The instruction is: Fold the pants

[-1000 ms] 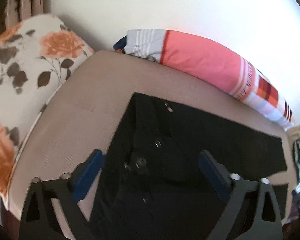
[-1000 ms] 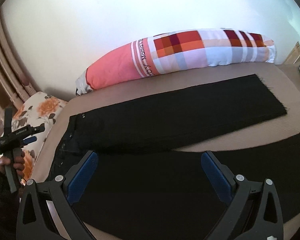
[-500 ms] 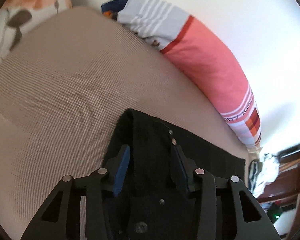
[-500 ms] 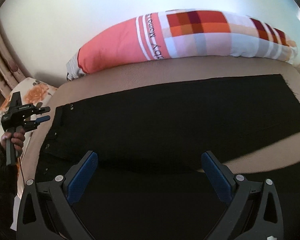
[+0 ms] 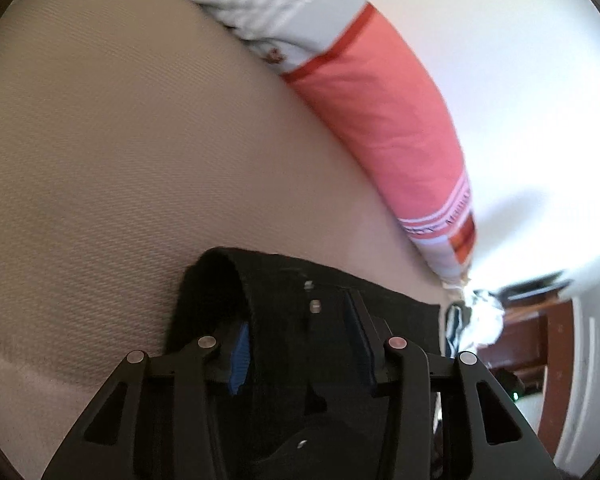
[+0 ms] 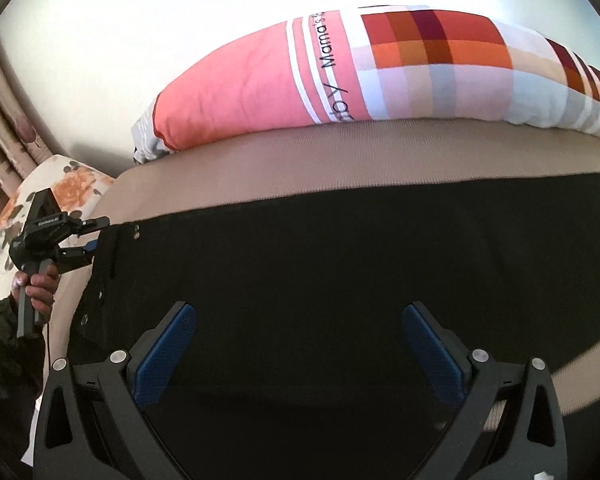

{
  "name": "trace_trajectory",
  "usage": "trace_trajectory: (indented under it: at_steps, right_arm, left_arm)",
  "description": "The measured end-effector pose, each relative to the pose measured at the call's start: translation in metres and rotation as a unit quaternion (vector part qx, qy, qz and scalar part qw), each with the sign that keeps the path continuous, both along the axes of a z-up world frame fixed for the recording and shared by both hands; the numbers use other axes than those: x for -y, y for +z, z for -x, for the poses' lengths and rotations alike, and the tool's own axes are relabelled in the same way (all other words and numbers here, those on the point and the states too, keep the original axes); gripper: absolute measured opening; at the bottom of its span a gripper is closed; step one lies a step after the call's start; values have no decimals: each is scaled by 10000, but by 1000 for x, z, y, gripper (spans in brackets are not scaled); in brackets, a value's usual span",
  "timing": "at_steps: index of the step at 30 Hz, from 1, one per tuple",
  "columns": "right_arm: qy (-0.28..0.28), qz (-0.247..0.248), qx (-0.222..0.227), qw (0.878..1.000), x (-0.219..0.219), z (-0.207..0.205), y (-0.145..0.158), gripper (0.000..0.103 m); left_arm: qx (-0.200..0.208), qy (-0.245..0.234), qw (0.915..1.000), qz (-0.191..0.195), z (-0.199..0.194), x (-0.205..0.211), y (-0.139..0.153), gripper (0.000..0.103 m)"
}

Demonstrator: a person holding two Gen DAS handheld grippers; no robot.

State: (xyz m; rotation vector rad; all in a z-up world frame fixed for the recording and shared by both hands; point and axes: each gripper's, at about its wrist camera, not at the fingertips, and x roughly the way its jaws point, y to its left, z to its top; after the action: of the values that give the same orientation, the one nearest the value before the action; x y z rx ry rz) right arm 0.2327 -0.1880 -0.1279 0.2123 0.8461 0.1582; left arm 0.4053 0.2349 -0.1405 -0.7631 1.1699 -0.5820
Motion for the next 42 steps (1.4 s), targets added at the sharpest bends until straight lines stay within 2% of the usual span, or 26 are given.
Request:
trace_trajectory:
  at_steps: [3, 7, 9, 10, 13, 15, 18, 23, 26, 29, 31, 33, 35, 38, 42]
  right_arm:
    - [54, -22, 40, 10000, 1, -15, 0, 103]
    - [241, 84, 46, 9997, -3, -33, 0, 103]
    - [410, 182, 63, 9990, -6, -42, 1, 103]
    - [501, 229, 65, 9985, -7, -45, 2, 103]
    - [867, 409, 90, 9954, -9, -55, 4, 103]
    - [1194, 568, 33, 9912, -9, -65, 3, 103]
    - [1807, 744, -157, 9806, -8, -81, 0, 103]
    - [2971, 1019, -310, 9489, -9, -110, 8, 103]
    - [3408, 1143, -422, 9322, -9, -130, 14, 99]
    - [3767, 1142, -631, 9171, -8, -148, 14, 89]
    - [3984, 1120, -802, 9068, -8, -157, 10, 76]
    - [4267, 1055, -1042, 8922, -6, -165, 3, 68]
    - [4460, 1133, -1253, 8790, -4, -170, -5, 62]
    - [4632, 1263, -1520, 8639, 6, -174, -15, 48]
    - [4695, 1497, -1603, 8552, 15, -174, -18, 34]
  left_arm:
    - [105, -106, 9998, 94, -7, 6, -1, 44]
    - [-95, -10, 9998, 170, -18, 14, -15, 44]
    - [-33, 22, 9999, 111, -18, 18, -16, 43]
    - [27, 34, 10000, 15, -18, 21, -14, 39]
    - [227, 46, 9990, -394, -12, 24, -5, 10]
    - [236, 96, 9990, -359, -6, 23, 2, 10]
    - [577, 92, 9978, -322, 5, 26, 24, 9]
    - [1384, -168, 9893, -423, 34, 37, 69, 9]
    - [1565, -187, 9870, -325, 49, 31, 81, 9]
    - [1660, -154, 9858, -203, 58, 28, 90, 9]
    - [1713, -137, 9849, -201, 63, 28, 97, 9]
    - [1772, -153, 9838, -211, 72, 26, 103, 9]
    - [1811, -162, 9830, -250, 76, 27, 107, 9]
    - [1792, -134, 9833, -304, 79, 30, 109, 9]
    - [1757, -106, 9836, -399, 81, 33, 112, 9]
